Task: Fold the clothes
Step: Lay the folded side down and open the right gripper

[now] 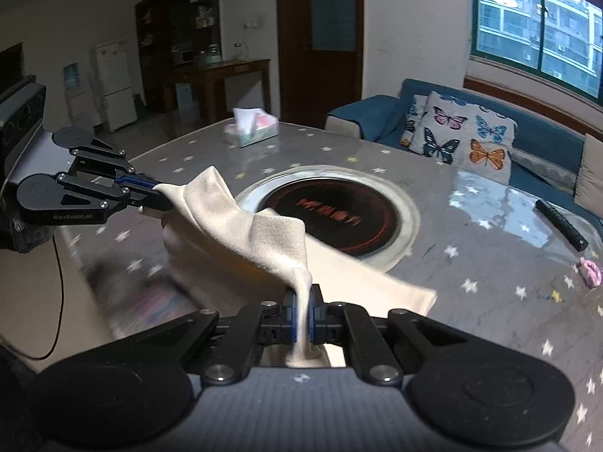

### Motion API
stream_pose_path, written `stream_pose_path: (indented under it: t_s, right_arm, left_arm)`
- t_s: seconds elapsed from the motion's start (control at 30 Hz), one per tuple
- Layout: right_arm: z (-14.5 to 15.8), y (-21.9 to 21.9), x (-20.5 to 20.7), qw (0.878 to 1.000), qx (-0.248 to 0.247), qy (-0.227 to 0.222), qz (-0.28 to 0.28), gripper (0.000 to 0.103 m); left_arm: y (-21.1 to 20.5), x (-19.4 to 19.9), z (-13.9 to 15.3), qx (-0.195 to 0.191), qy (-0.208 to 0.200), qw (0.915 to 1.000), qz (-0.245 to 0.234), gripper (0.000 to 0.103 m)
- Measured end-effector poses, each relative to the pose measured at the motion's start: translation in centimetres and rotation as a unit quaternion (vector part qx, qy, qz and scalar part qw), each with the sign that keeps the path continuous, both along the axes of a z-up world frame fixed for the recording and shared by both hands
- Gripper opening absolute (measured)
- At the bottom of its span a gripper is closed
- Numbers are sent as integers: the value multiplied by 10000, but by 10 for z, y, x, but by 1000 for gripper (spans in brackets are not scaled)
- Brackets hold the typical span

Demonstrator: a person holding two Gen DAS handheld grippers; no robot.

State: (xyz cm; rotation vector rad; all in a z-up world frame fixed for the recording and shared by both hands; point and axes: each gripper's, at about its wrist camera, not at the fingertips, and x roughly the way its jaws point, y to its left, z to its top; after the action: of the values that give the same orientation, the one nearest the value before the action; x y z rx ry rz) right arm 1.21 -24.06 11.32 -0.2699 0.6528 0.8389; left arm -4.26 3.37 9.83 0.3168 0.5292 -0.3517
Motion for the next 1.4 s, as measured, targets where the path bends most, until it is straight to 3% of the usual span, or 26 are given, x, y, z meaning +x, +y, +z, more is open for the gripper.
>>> stream_pose_path:
  t_s: [0.23,0.33,0.4,0.43,0.5,0.6,0.73,0.87,1.03,1.23,1.4]
  right_arm:
    - [-34,22,101,9981,-126,518,-319,5]
    - [-65,29,132,9953,-168,740,-594,5]
    - [-86,30,143,9933,-167,868,-748,8]
    - [-93,30,146,9927,-171,844,-849,14]
    - [-105,25,149,9907,-29,872,-1045,17]
    - [-97,11,150,9864,307,863,-1366,20]
    - [-71,1,139,9839,492,446,-1659,22]
    - [-65,20,133,9897,481,497,-1257,16]
    - [-89,57,140,9928,-3,600,-1037,13]
    - [-110,79,138,9937,-462,319,-968,12]
    - [-100,73,130,9950,-245,235,-942,13]
  left_arm:
    - [1,109,-47,89,600,9979,226,5]
    - [1,132,-75,219,737,9962,419,5]
    - [5,134,-76,182,726,9958,537,10]
    - [8,136,-77,163,720,9955,595,11]
    - [12,138,-77,126,708,9949,713,22]
    - [19,141,-78,70,690,9936,890,24]
    - [25,140,-74,-81,613,9923,1074,23]
    - [11,137,-59,-390,605,9943,780,21]
    - [-18,146,-64,-560,922,9938,286,14]
    - [-30,164,-92,-434,1210,9907,438,14]
    - [-26,160,-93,-515,1192,9905,447,14]
